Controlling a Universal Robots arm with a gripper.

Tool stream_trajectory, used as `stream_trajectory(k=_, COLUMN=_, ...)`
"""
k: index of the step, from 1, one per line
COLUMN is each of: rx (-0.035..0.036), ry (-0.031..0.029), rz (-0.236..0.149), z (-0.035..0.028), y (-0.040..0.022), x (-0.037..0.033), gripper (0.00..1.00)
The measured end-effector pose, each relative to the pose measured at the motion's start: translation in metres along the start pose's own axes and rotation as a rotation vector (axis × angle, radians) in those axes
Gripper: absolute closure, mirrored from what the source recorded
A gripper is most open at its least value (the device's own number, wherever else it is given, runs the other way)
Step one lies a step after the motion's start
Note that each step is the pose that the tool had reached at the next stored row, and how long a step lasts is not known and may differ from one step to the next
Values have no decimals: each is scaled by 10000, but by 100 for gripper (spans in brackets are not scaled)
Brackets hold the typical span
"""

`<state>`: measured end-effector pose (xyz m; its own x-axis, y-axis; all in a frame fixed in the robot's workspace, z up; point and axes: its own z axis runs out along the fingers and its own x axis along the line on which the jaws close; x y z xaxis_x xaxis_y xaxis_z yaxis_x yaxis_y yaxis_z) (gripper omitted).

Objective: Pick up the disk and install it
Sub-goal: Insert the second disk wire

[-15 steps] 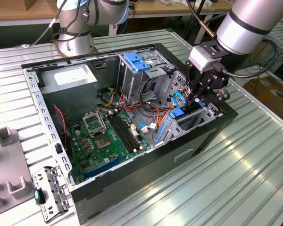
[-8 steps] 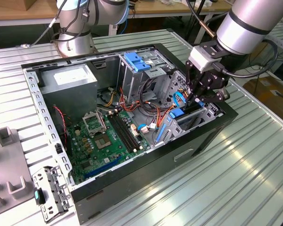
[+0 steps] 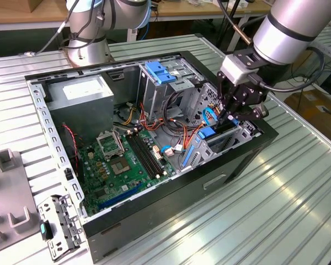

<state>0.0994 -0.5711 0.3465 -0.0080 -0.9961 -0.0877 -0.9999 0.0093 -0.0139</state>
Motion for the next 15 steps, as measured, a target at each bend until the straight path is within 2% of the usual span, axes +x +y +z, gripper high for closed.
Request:
stream_trajectory(k=5, rx=-1, ry=-16, rz=8, z=41, y=1, x=4, gripper=84)
stream_trajectory(k=6, rx=0, ry=-101, rz=15, z=73, y=1, x=7, gripper=84)
stream_trajectory(k=7, rx=0, ry=-108, rz=14, z=1, y=-4, x=0, gripper=76)
stream_trajectory(k=8, rx=0, ry=-107, rz=15, z=-167, y=-8, x=-15, gripper=76)
stream_trajectory(k=9, rx=0, ry=-107, rz=15, z=-167, y=-8, x=-15, gripper=78)
stream_trajectory(k=11, rx=0, ry=-105, rz=15, z=-168, y=-8, x=-16, gripper=89)
stream_trajectory(k=15, rx=0, ry=-105, rz=15, z=-168, y=-8, x=-16, gripper=89)
